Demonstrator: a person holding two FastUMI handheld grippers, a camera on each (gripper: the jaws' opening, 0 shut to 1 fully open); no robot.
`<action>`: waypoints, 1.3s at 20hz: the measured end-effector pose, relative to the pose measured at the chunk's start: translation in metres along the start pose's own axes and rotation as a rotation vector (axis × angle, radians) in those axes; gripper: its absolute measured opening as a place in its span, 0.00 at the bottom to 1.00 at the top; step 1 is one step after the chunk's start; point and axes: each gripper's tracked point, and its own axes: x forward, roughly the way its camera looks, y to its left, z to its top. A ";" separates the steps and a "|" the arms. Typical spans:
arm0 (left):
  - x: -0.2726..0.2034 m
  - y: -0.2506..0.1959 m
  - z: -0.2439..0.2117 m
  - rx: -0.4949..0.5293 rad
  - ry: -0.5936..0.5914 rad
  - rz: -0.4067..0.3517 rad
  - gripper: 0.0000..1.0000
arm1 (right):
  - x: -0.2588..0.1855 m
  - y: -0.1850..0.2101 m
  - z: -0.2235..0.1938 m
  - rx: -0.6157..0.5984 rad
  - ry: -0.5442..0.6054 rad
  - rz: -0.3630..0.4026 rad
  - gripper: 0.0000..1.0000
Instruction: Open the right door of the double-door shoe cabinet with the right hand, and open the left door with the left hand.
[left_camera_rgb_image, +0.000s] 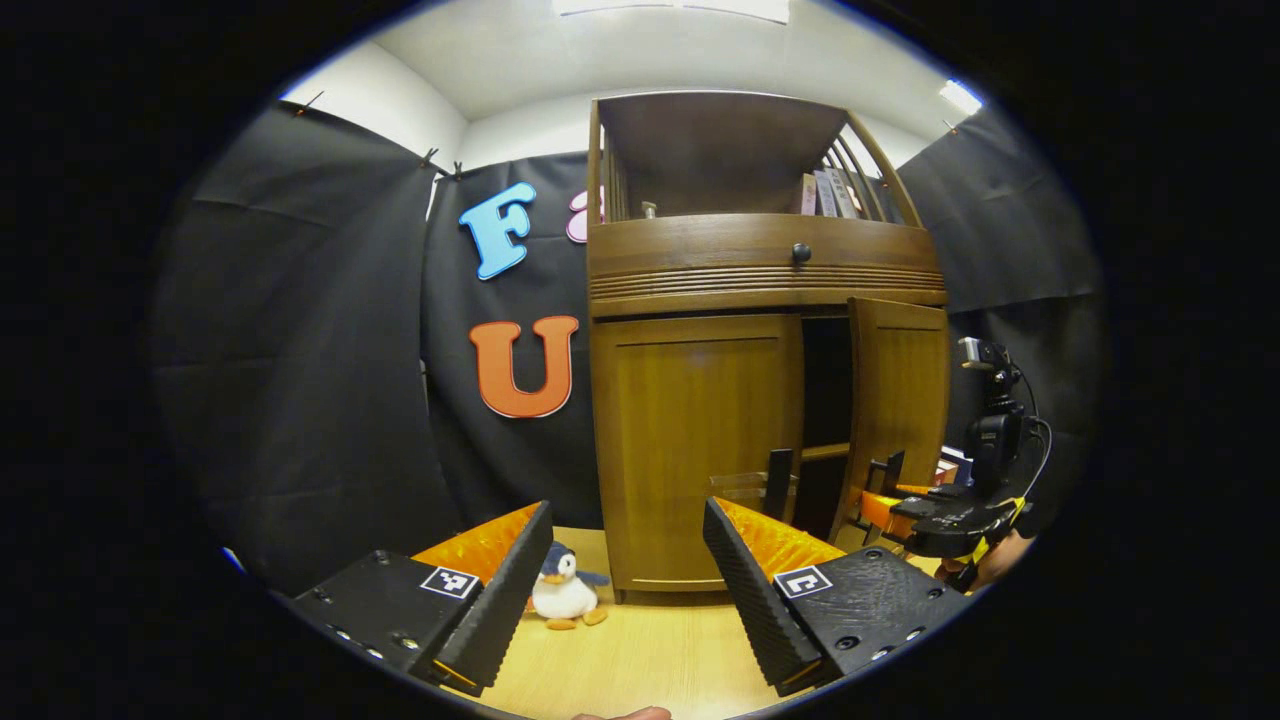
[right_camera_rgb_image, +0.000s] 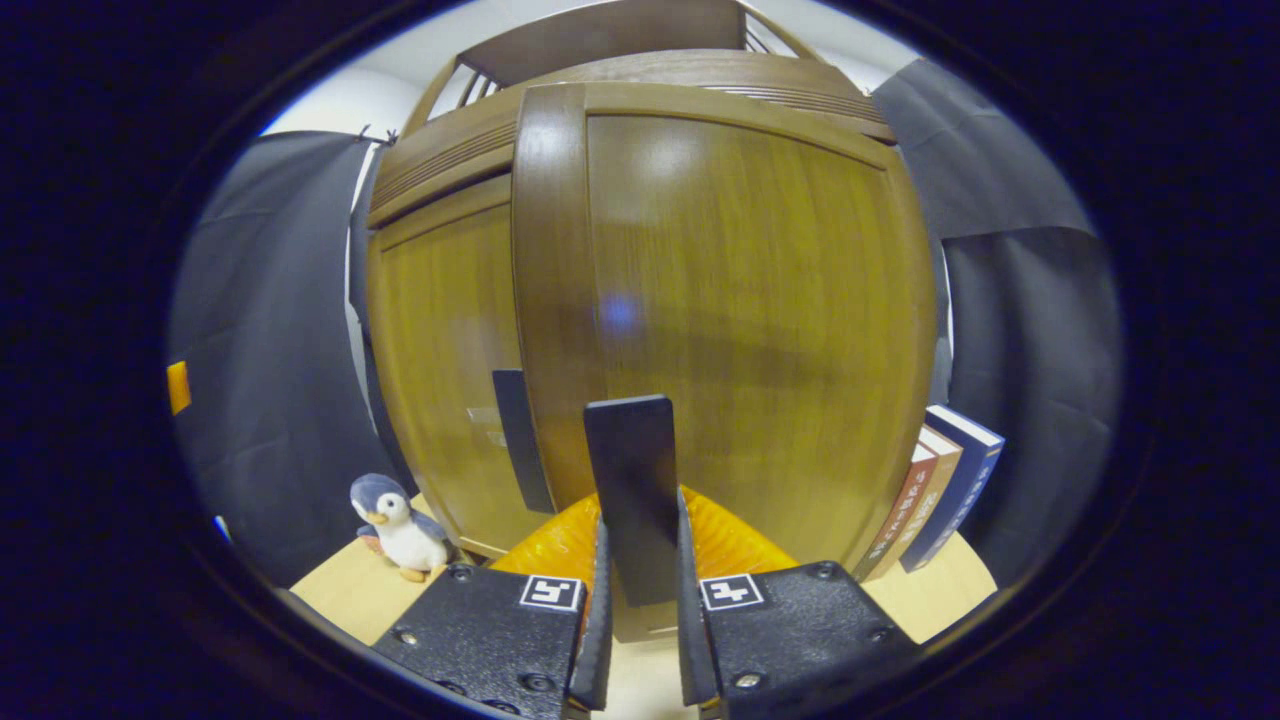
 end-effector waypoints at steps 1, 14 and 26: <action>0.000 -0.004 0.001 0.001 0.000 -0.010 0.92 | -0.005 -0.002 -0.002 0.001 0.000 0.002 0.30; 0.008 -0.064 -0.001 -0.004 0.011 -0.150 0.92 | -0.062 -0.033 -0.011 -0.005 -0.018 0.011 0.30; 0.017 -0.111 -0.006 -0.008 0.018 -0.268 0.92 | -0.121 -0.091 -0.017 0.008 -0.003 -0.139 0.24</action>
